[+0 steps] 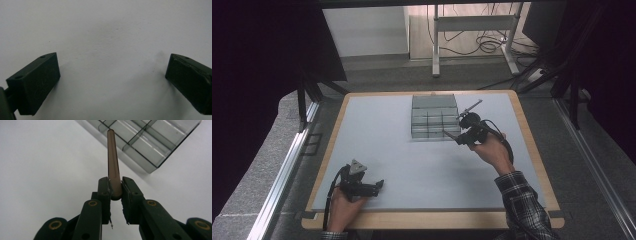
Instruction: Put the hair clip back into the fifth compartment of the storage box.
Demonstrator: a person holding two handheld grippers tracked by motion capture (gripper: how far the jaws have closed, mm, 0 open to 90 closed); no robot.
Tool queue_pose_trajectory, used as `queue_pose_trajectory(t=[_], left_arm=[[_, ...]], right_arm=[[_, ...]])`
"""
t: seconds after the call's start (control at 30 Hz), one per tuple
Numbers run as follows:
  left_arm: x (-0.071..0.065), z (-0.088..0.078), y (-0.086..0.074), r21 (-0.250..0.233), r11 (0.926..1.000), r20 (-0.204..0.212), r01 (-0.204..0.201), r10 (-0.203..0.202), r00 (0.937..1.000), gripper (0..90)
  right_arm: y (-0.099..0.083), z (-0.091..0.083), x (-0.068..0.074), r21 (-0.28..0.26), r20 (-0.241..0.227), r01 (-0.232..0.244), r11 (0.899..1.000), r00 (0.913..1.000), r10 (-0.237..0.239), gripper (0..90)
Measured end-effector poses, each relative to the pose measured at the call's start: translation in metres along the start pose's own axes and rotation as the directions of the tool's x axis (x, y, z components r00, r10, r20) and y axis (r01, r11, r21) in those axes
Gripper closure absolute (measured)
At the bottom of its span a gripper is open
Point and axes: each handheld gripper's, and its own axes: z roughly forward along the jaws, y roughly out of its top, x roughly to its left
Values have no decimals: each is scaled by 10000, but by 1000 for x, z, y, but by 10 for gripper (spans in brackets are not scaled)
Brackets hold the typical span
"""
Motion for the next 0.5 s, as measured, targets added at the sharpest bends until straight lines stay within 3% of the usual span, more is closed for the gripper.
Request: queue_pose_trajectory(t=[0.5], left_arm=[[0, 0, 0, -1, 10000, -2, 1, -1, 10000, 0]], right_arm=[[17, 14, -5, -728, 236, -133, 9973, 9996, 151, 763]])
